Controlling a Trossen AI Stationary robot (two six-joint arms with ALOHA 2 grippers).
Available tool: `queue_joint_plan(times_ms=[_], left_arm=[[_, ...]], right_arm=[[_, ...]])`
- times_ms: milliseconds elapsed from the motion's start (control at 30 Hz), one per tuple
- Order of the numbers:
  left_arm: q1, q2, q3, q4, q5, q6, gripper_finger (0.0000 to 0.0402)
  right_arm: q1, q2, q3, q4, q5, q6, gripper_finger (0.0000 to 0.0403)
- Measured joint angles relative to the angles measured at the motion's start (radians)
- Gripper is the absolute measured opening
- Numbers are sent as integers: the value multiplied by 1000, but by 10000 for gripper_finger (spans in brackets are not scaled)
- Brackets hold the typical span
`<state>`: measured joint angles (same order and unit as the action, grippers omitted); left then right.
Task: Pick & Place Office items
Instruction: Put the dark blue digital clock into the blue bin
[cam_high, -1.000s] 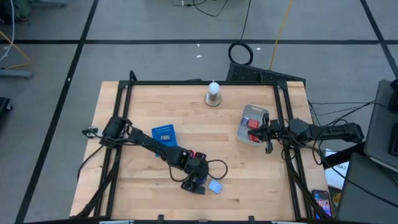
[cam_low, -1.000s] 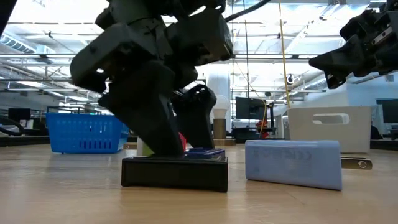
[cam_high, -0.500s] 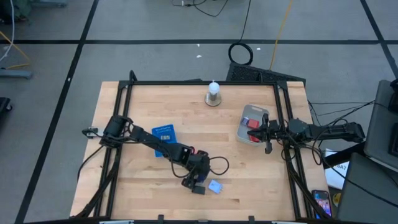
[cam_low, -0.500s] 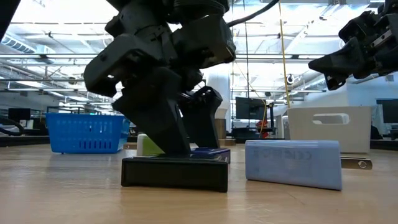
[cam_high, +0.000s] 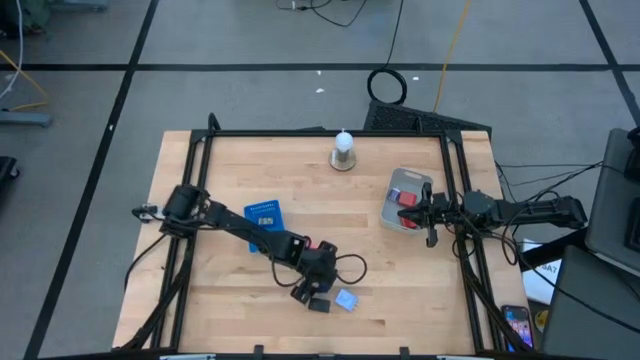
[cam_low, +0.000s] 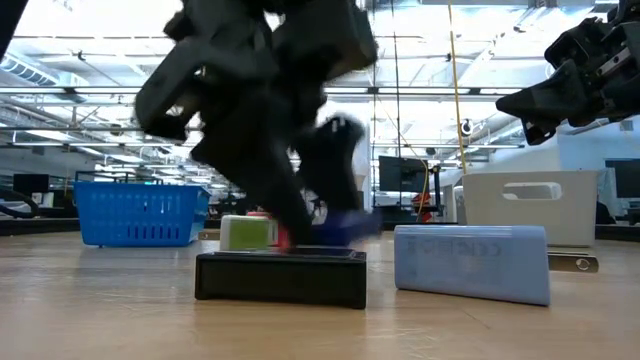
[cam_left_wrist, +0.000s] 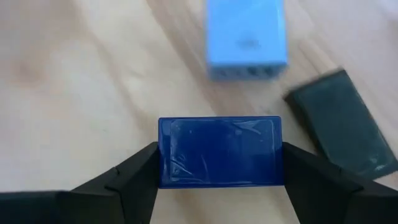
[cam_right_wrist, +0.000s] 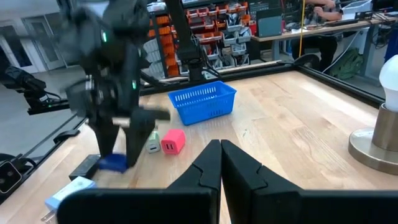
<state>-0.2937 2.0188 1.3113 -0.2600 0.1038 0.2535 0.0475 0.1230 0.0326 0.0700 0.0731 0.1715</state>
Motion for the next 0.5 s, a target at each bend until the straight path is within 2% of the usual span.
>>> queue_joint_plan(times_ms=[100,267,500], left_arm=[[-4,-68,0,-2,-38,28,283],[-8,-226,0,-25,-34,36,283],[-10,-479,0,-174,-149,-93,283]], right_arm=[[0,0,0,0,-4,8,0],[0,0,0,2,-27,30,0],[0,0,0,2,-27,28,0]])
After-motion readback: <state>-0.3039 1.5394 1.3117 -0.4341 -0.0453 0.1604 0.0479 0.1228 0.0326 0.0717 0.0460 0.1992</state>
